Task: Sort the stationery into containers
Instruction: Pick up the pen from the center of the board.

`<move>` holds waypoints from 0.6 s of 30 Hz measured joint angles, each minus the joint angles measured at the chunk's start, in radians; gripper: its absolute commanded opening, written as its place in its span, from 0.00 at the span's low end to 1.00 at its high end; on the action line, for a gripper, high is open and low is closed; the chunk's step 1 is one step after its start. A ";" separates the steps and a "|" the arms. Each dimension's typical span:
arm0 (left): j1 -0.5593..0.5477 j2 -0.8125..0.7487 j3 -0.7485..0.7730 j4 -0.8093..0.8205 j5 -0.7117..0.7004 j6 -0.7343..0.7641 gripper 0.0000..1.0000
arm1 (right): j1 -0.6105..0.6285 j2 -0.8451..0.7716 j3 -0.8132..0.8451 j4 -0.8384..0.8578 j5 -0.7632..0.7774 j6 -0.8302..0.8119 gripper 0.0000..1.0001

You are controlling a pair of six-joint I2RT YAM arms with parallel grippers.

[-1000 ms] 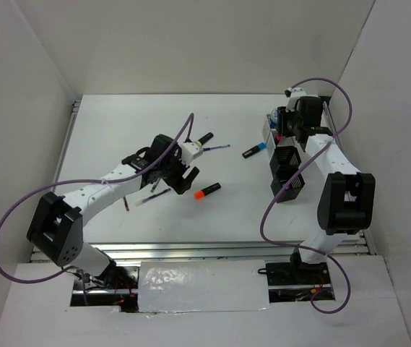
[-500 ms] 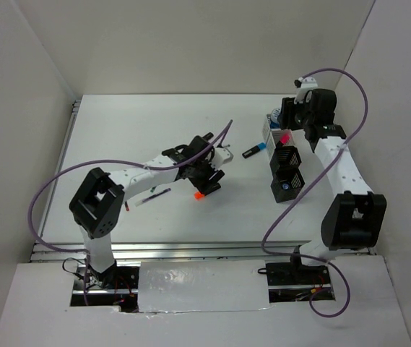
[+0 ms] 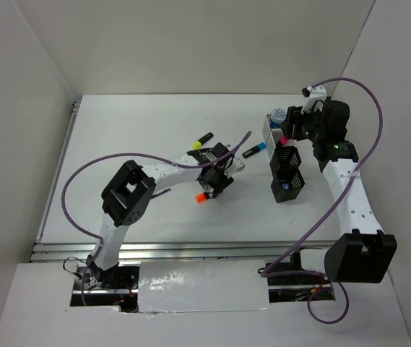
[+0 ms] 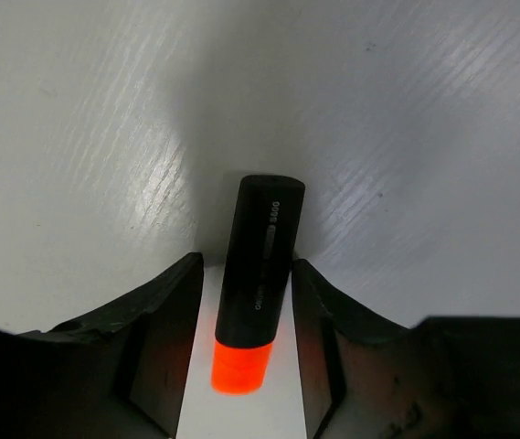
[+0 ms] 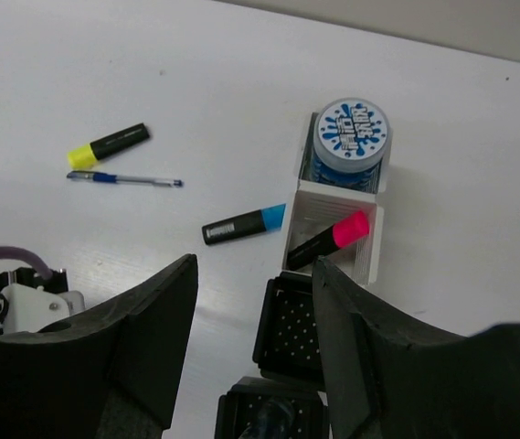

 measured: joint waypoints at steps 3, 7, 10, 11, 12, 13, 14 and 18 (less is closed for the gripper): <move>0.002 0.002 0.001 -0.008 -0.002 0.000 0.49 | 0.000 -0.012 -0.020 -0.013 -0.026 -0.001 0.60; 0.017 0.002 0.001 -0.009 0.015 -0.011 0.34 | 0.006 -0.058 -0.047 -0.032 -0.071 -0.017 0.60; 0.042 0.000 -0.005 0.005 0.058 -0.040 0.18 | 0.023 -0.111 -0.078 -0.039 -0.089 -0.058 0.60; 0.053 -0.004 -0.012 0.013 0.078 -0.053 0.13 | 0.033 -0.131 -0.091 -0.042 -0.096 -0.078 0.60; 0.069 -0.012 -0.024 0.024 0.100 -0.069 0.06 | 0.042 -0.150 -0.104 -0.048 -0.102 -0.100 0.59; 0.086 -0.022 -0.036 0.031 0.119 -0.082 0.05 | 0.059 -0.168 -0.114 -0.057 -0.106 -0.124 0.59; 0.110 -0.036 -0.055 0.039 0.146 -0.106 0.02 | 0.078 -0.182 -0.120 -0.070 -0.104 -0.152 0.59; 0.226 -0.158 -0.179 0.156 0.288 -0.213 0.00 | 0.200 -0.198 -0.123 -0.112 -0.104 -0.235 0.59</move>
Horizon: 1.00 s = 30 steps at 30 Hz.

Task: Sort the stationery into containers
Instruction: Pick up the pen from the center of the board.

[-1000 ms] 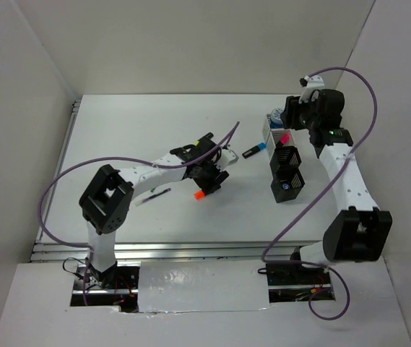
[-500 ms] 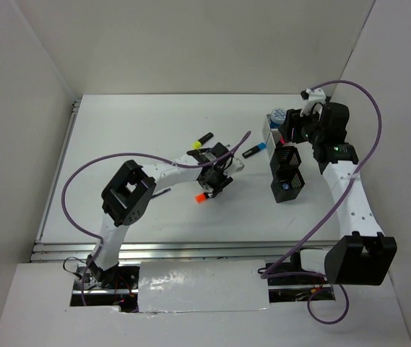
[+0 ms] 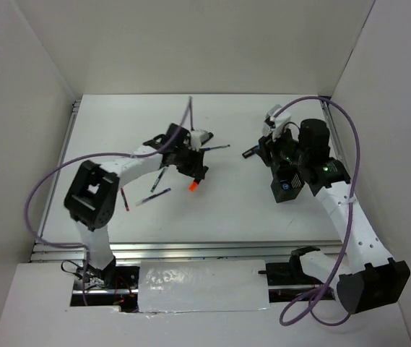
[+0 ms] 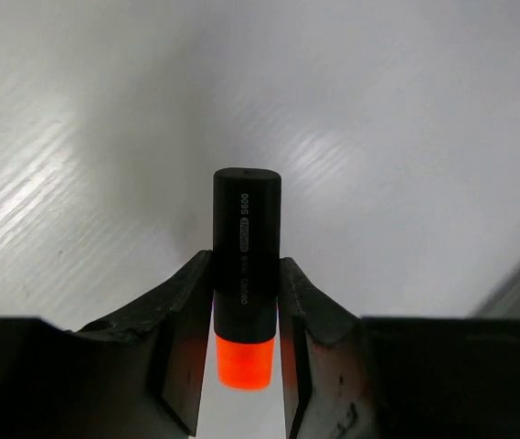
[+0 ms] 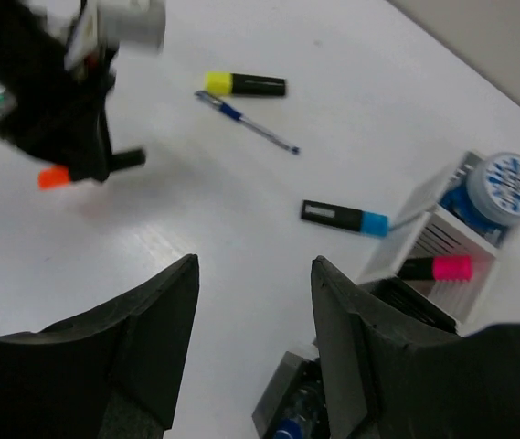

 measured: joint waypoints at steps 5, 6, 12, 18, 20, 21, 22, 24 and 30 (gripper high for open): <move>0.150 -0.306 -0.187 0.319 0.179 -0.296 0.00 | 0.192 0.005 -0.036 -0.010 0.041 -0.053 0.60; 0.162 -0.333 -0.175 0.363 0.206 -0.351 0.00 | 0.235 0.010 -0.045 -0.013 0.059 -0.074 0.60; 0.164 -0.296 -0.064 0.410 0.335 -0.508 0.00 | 0.396 0.081 -0.042 -0.025 0.126 -0.346 0.57; 0.165 -0.134 -0.010 0.216 0.401 -0.516 0.00 | 0.491 0.127 0.030 -0.158 0.109 -0.729 0.54; 0.164 -0.111 -0.010 0.161 0.404 -0.515 0.00 | 0.507 0.158 0.076 -0.196 0.087 -0.811 0.56; 0.162 -0.106 -0.010 0.140 0.401 -0.514 0.00 | 0.515 0.170 0.090 -0.206 0.073 -0.845 0.56; 0.158 -0.106 -0.010 0.122 0.399 -0.512 0.00 | 0.520 0.177 0.093 -0.210 0.060 -0.878 0.58; 0.145 -0.106 -0.010 0.099 0.397 -0.507 0.00 | 0.530 0.183 0.085 -0.222 0.019 -0.954 0.59; 0.113 -0.107 -0.017 0.081 0.402 -0.489 0.00 | 0.536 0.198 -0.007 -0.223 -0.125 -1.167 0.61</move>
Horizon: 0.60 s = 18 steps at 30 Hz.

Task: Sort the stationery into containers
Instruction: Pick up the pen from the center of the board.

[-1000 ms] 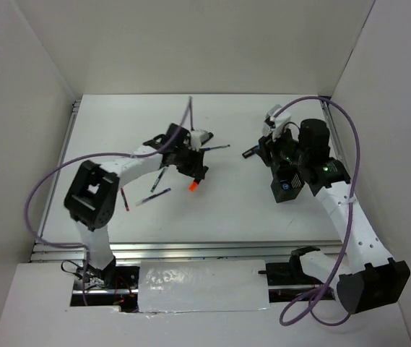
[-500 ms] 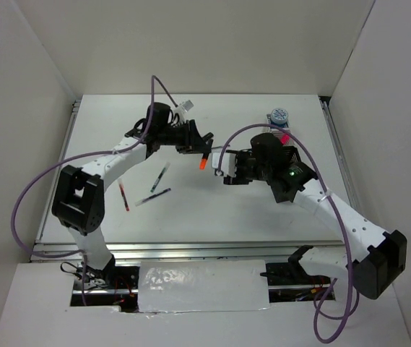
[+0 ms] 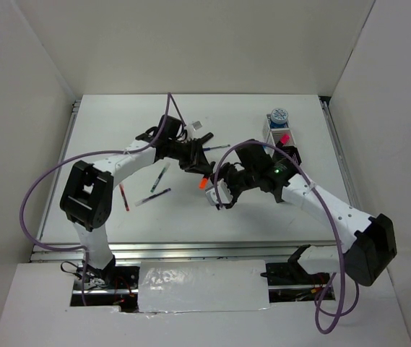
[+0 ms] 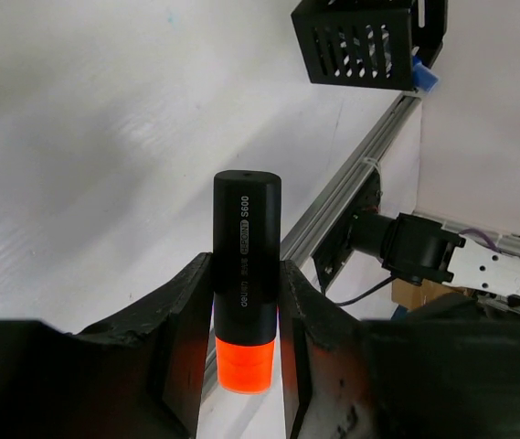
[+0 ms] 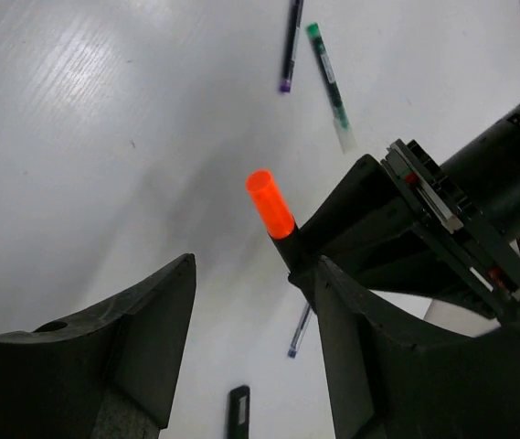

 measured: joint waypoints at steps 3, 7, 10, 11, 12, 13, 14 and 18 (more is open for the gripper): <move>0.000 -0.008 -0.044 0.006 0.001 -0.002 0.00 | 0.012 0.045 -0.012 0.002 -0.017 -0.066 0.61; 0.000 -0.009 -0.097 -0.006 0.000 -0.005 0.00 | 0.039 0.100 -0.016 0.014 -0.022 -0.108 0.61; -0.001 -0.009 -0.104 -0.007 0.000 -0.008 0.00 | 0.062 0.106 -0.042 0.049 -0.007 -0.125 0.61; -0.001 -0.009 -0.104 -0.006 0.000 -0.010 0.00 | 0.072 0.109 -0.051 0.058 0.001 -0.129 0.61; -0.001 -0.009 -0.105 -0.004 0.000 -0.014 0.00 | 0.080 0.115 -0.053 0.059 0.008 -0.134 0.61; -0.001 -0.009 -0.105 0.000 0.000 -0.023 0.00 | 0.090 0.126 -0.053 0.062 0.016 -0.135 0.61; -0.002 -0.009 -0.109 0.006 0.001 -0.029 0.00 | 0.097 0.137 -0.053 0.068 0.024 -0.137 0.61; -0.002 -0.010 -0.132 0.018 0.002 -0.051 0.00 | 0.114 0.185 -0.053 0.089 0.051 -0.141 0.60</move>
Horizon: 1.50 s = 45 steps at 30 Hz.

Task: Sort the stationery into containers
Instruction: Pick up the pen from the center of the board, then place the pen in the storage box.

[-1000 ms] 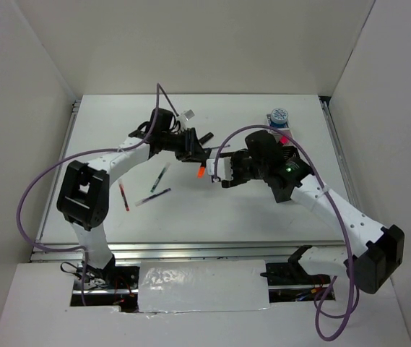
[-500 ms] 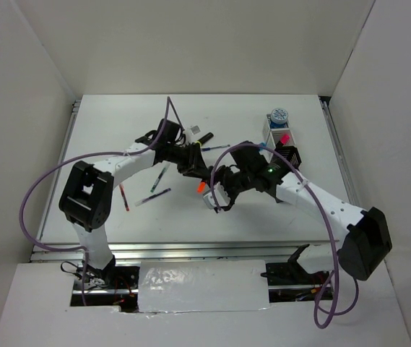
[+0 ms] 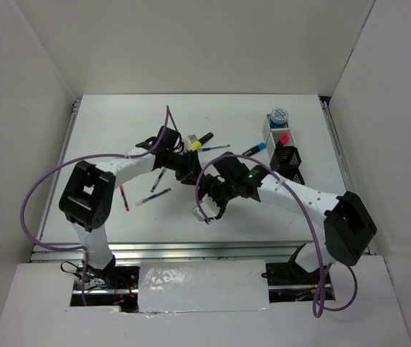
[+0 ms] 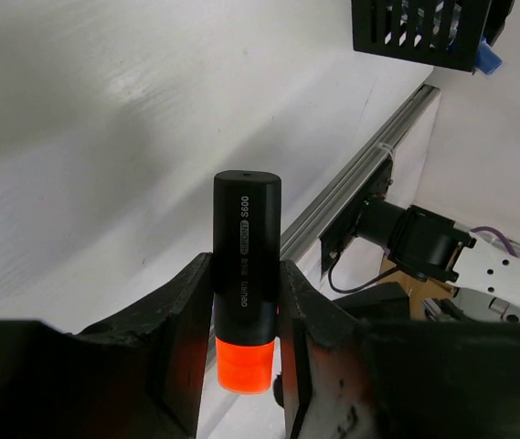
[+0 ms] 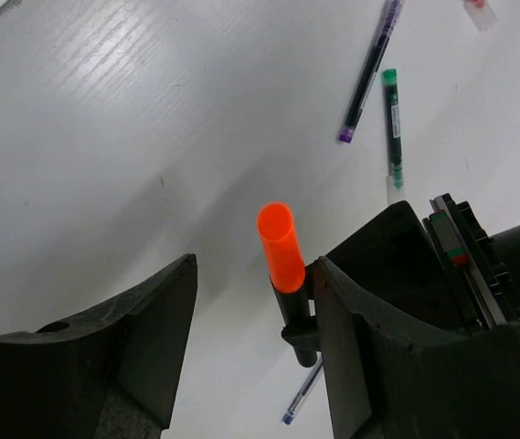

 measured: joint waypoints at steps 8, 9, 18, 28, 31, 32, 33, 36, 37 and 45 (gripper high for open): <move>0.000 0.000 -0.005 0.013 0.003 -0.029 0.00 | 0.023 0.068 0.007 0.058 0.057 -0.008 0.42; 0.000 0.000 -0.005 0.015 0.003 -0.030 0.00 | 0.024 0.075 0.007 0.075 0.065 -0.008 0.40; 0.000 0.000 -0.011 0.028 -0.003 -0.021 0.87 | 0.031 0.090 0.000 0.167 0.100 -0.001 0.03; 0.069 -0.003 0.252 -0.052 -0.161 0.080 0.99 | -0.065 -0.123 -0.081 0.224 0.036 0.256 0.00; 0.153 -0.023 0.325 -0.033 -0.216 0.101 0.99 | -0.208 -0.213 -0.082 0.277 -0.028 0.454 0.00; 0.178 -0.032 0.328 -0.018 -0.229 0.102 0.99 | -0.269 -0.236 -0.081 0.309 -0.049 0.543 0.00; 0.204 -0.043 0.325 0.000 -0.243 0.102 0.99 | -0.336 -0.248 -0.080 0.350 -0.068 0.634 0.00; 0.251 -0.068 0.287 0.052 -0.291 0.137 0.99 | -0.521 -0.232 -0.051 0.471 -0.097 0.932 0.00; 0.244 -0.069 0.283 0.056 -0.315 0.166 0.99 | -0.585 -0.212 -0.033 0.512 -0.102 1.033 0.00; -0.025 -0.038 0.318 0.077 -0.520 0.508 0.92 | -0.871 -0.036 0.065 0.731 -0.084 1.502 0.00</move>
